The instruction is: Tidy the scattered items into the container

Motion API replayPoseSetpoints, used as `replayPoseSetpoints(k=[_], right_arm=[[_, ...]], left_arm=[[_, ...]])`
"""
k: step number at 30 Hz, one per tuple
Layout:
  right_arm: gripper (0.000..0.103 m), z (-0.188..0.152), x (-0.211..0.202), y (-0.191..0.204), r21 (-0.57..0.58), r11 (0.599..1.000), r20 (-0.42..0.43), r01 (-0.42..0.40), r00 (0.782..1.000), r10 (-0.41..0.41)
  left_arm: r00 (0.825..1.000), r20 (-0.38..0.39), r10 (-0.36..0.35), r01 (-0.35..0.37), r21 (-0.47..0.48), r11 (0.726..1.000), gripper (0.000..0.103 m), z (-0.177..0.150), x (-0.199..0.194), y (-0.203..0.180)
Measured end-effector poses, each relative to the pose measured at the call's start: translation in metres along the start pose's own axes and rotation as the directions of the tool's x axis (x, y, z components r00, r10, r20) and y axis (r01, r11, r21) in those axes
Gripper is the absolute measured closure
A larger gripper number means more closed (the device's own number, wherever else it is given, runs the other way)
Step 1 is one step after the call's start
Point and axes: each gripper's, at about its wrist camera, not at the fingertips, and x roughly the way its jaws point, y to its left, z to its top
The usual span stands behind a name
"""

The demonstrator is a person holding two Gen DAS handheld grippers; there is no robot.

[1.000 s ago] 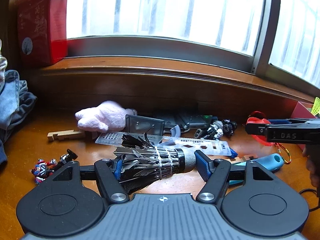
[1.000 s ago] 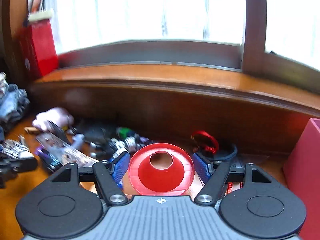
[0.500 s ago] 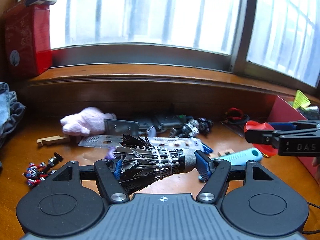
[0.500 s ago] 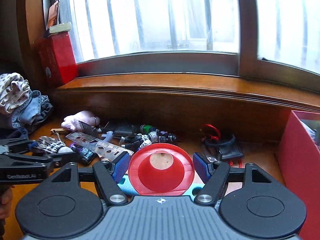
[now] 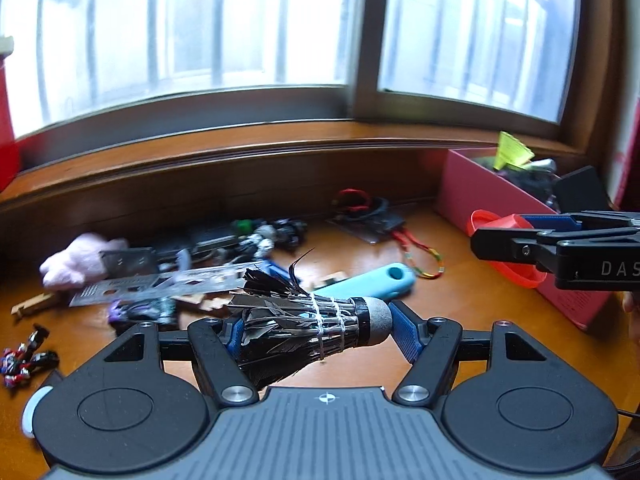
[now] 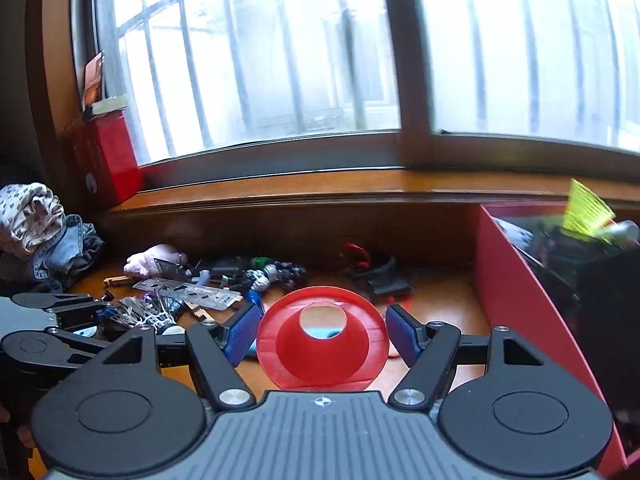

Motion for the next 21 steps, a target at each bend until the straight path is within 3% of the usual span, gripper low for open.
replayPoseSetpoints(k=[21], right_arm=[[0.031,0.019,-0.077,-0.035,-0.064,0.998,0.114,-0.008,0.993,0.015]], left_arm=[[0.996,0.014,-0.088,0.088,0.028,0.996,0.035,0.039,0.028,-0.064]])
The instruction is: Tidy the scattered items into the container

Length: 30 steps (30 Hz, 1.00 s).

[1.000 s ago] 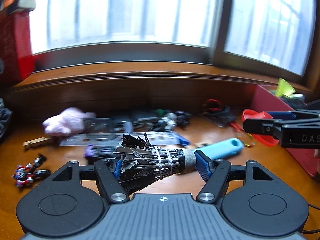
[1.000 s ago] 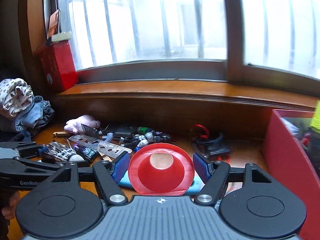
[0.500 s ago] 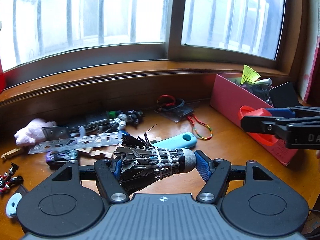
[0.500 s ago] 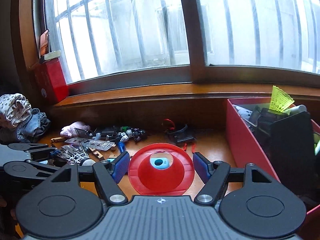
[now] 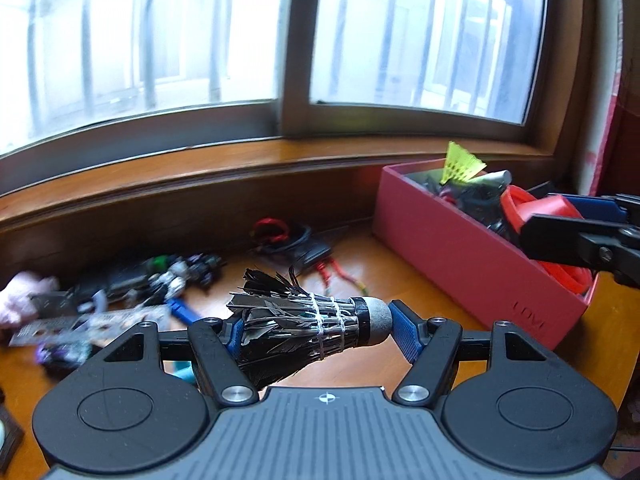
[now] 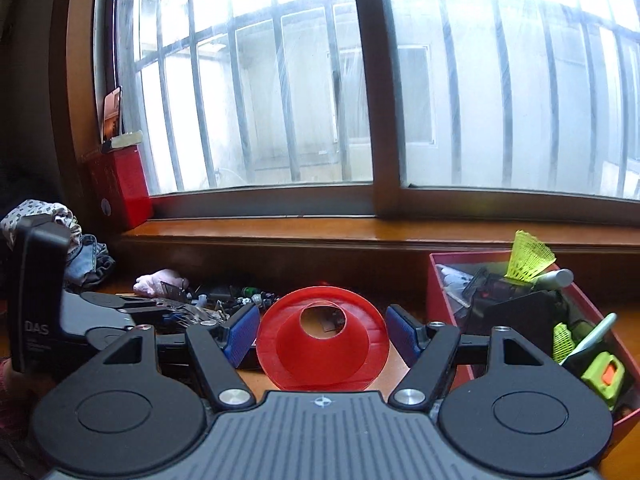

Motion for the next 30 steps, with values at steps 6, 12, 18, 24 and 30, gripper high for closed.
replayPoseSetpoints(k=[6,12,18,24,30], right_arm=[[0.031,0.006,-0.017,-0.029,0.013,0.999,0.032,0.035,0.999,-0.035],[0.031,0.005,-0.035,-0.059,0.046,0.997,0.050,0.066,0.996,-0.069],[0.031,0.006,-0.051,-0.085,0.051,0.994,0.075,0.094,0.992,-0.097],[0.031,0.002,-0.057,-0.112,0.063,0.989,0.066,0.137,0.988,-0.141],[0.031,-0.005,-0.063,-0.141,0.091,0.982,0.058,0.165,0.984,-0.171]], left_arm=[[0.998,0.049,-0.043,0.042,0.038,0.998,0.035,0.028,0.013,-0.030],[0.994,0.062,-0.092,0.088,0.063,0.994,0.035,0.052,0.032,-0.064],[0.991,0.051,-0.122,0.118,0.082,0.990,0.035,0.076,0.054,-0.091],[0.991,0.050,-0.123,0.116,0.118,0.986,0.035,0.095,0.071,-0.115],[0.992,0.057,-0.112,0.103,0.141,0.985,0.035,0.109,0.086,-0.133]])
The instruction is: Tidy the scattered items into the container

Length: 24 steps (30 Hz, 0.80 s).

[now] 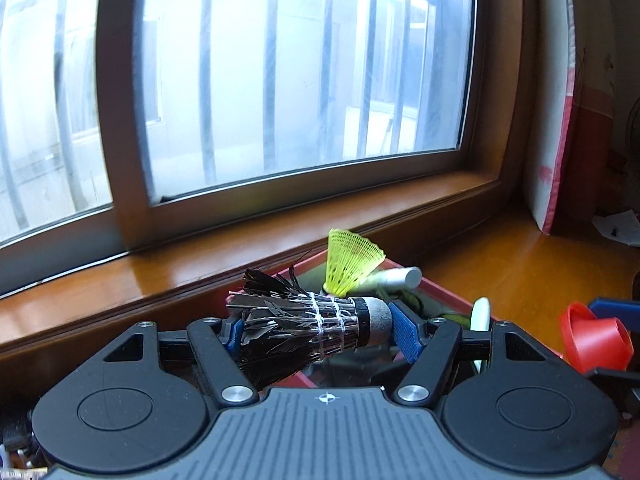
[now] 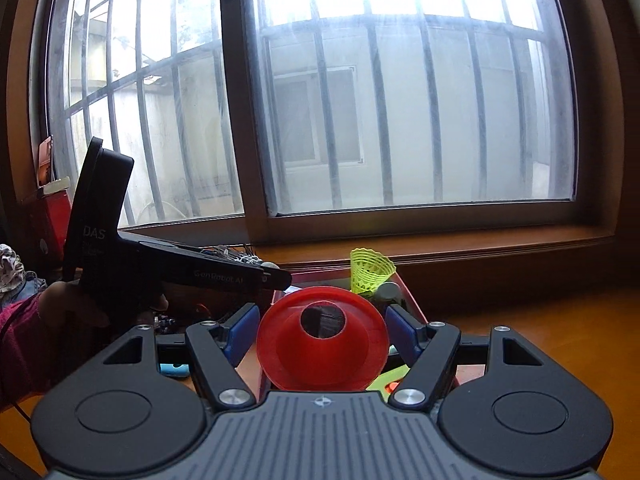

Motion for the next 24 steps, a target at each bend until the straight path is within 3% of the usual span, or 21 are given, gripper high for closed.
replayPoseSetpoints(k=[12,24], right_arm=[[0.031,-0.007,0.011,-0.034,0.016,1.000,-0.034,0.004,0.999,-0.003],[0.031,0.000,0.036,-0.043,0.017,0.999,-0.055,-0.048,0.997,0.049]], left_arm=[[1.000,-0.015,0.012,-0.012,0.018,1.000,0.034,0.015,0.035,-0.024],[0.998,-0.035,0.050,-0.050,0.004,0.999,0.034,0.020,0.055,-0.015]])
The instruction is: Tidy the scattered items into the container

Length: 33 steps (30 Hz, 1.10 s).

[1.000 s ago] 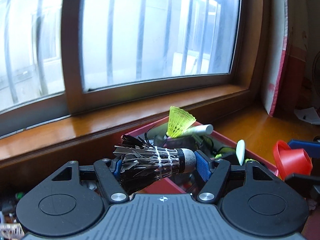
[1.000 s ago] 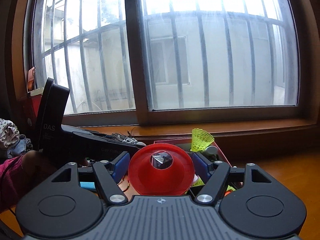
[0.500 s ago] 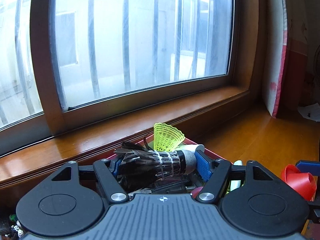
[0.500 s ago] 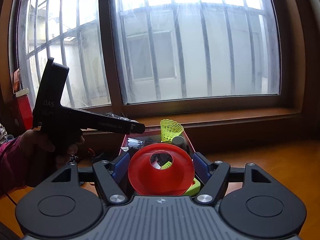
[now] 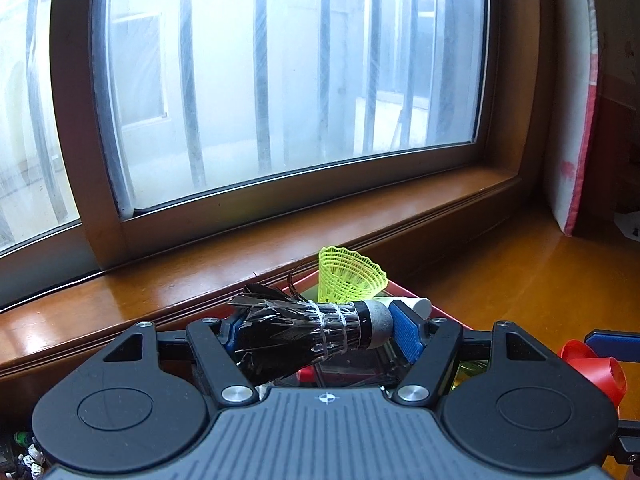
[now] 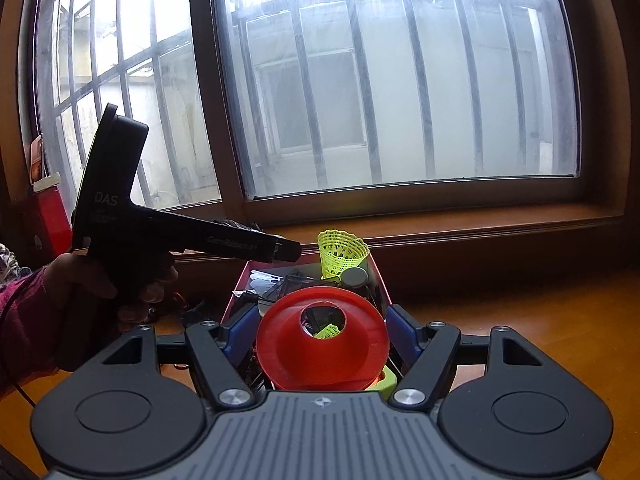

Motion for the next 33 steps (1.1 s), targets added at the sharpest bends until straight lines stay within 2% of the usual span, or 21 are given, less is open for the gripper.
replayPoseSetpoints(k=[15,33], right_arm=[[0.031,0.010,0.034,0.000,-0.016,1.000,-0.050,-0.016,0.999,0.015],[0.031,0.014,0.046,-0.003,-0.019,1.000,-0.075,-0.010,0.997,0.009]], left_arm=[[1.000,-0.022,0.010,-0.011,-0.028,1.000,0.034,0.005,0.028,0.016],[0.999,-0.044,-0.012,0.011,-0.039,0.999,0.033,0.004,0.047,0.017]])
